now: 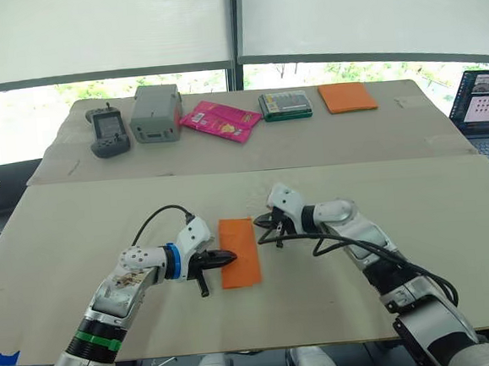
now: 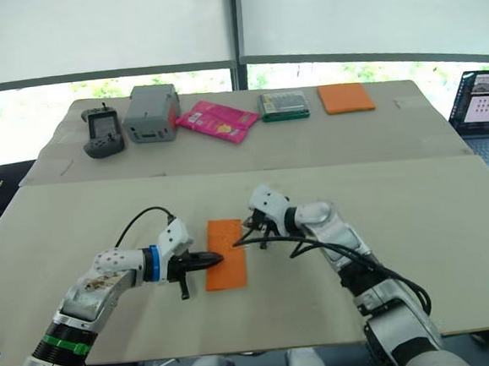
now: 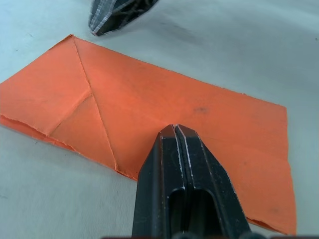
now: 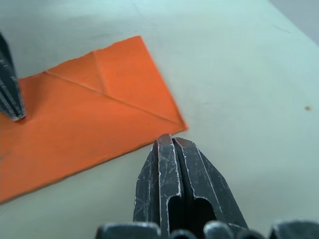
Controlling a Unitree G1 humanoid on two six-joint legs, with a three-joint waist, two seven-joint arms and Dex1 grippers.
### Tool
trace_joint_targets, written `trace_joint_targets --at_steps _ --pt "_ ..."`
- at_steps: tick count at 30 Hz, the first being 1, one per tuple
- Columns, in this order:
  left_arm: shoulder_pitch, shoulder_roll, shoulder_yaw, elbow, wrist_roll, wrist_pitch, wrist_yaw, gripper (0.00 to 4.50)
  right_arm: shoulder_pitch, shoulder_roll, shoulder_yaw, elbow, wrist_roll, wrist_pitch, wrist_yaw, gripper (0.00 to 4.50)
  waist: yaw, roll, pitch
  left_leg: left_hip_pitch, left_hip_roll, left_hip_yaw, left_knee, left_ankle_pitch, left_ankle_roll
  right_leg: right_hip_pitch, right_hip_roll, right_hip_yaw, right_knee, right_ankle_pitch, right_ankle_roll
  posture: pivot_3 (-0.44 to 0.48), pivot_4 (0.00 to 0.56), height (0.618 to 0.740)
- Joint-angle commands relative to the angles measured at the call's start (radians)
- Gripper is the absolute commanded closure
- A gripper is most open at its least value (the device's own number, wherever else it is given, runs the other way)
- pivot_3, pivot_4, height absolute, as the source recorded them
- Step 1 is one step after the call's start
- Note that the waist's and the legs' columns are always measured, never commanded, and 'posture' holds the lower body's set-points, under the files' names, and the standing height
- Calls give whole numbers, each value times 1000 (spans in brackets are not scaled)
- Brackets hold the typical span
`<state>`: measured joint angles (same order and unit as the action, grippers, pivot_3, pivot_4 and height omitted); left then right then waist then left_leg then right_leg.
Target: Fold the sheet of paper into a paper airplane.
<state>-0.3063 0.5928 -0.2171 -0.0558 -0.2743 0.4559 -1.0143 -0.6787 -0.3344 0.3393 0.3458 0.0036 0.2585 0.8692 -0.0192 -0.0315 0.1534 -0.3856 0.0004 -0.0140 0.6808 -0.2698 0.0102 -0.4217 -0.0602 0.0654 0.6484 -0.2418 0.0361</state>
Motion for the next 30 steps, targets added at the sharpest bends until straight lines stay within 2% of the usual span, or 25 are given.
trace_joint_targets --at_steps 1,7,13,21,30 --pt "12 2 -22 -1 23 -1 2 4500 -62 40 -19 96 -3 -94 -9 4480 -1 0 0 0 0 0 0 0 0 0 0 0 0 0 0 0 150 740" --pt "9 0 -20 1 24 1 9 4500 -86 55 -5 204 -32 -166 13 4480 0 0 0 0 0 0 0 0 0 0 -1 0 0 0 0 0 150 740" --pt "13 4 -28 -9 24 6 4 4500 -1 25 -5 136 -4 -248 99 4480 -1 0 0 0 1 0 0 0 0 0 -1 0 0 0 0 0 150 740" --pt "-7 -13 -59 -7 35 6 -4 4500 202 -25 37 -94 51 -245 226 4480 2 0 0 1 1 -1 0 0 0 1 -1 0 0 0 0 0 150 740" --pt "3 -1 -59 -18 31 11 -13 4500 398 -83 67 -317 102 -163 272 4480 4 0 0 1 1 0 0 0 0 2 0 0 -1 0 0 0 150 740"
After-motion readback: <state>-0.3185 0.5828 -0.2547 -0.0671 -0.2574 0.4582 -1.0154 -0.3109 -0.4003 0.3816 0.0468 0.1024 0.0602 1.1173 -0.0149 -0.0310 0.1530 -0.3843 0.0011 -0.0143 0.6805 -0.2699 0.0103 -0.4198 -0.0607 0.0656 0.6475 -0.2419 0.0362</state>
